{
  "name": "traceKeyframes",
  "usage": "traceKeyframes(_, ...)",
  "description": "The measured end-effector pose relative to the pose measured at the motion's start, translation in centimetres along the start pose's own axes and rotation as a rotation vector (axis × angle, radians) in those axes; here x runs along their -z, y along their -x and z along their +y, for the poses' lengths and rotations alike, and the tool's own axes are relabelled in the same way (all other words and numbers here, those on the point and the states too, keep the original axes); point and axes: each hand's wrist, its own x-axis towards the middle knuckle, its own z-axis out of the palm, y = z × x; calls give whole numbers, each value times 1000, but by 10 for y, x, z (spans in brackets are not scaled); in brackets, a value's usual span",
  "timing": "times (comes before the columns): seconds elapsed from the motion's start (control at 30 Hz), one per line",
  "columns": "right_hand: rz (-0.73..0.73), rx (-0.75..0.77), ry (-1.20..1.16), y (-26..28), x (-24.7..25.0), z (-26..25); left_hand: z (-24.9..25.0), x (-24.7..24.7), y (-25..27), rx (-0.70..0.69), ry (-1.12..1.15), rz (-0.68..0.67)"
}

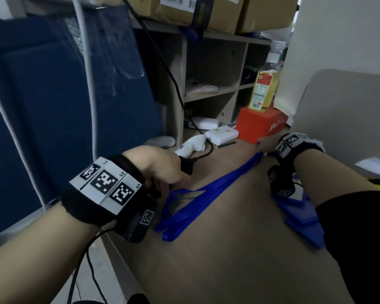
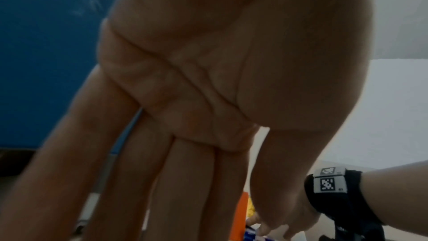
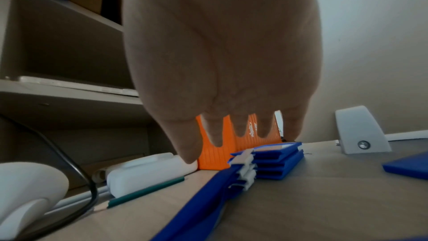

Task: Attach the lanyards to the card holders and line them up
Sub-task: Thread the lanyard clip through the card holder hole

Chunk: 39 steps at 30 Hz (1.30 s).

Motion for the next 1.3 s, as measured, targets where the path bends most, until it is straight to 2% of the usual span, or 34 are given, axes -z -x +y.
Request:
traceKeyframes(0.13,78,7,-99,22,10,0,21,7,-2,-31,15,-7)
traceKeyframes(0.23,81,3,-97,33,17,6,38,8,-9,-85,32,9)
traceKeyframes(0.37,108,-40,-110,47,24,22,62,3,-20,-148,51,-40)
traceKeyframes(0.5,123,-59,-129,60,26,45,88,-1,-30,-270,5,-31)
traceKeyframes(0.7,164,-136,-196,84,25,87,134,-11,-53,-435,65,-1)
traceKeyframes(0.8,104,-127,-278,96,20,98,156,-17,-68,-468,85,-26)
traceKeyframes(0.97,-213,-91,-186,101,9,95,174,-28,-97,-461,5,-34)
traceKeyframes(1.07,-349,-23,-156,101,3,93,181,-29,-106,-444,-74,-66)
traceKeyframes(1.17,-383,47,-142,98,-3,87,187,-29,-113,-438,-137,-114)
traceKeyframes(1.3,-330,82,-46,95,-6,85,191,-31,-120,-423,-152,-133)
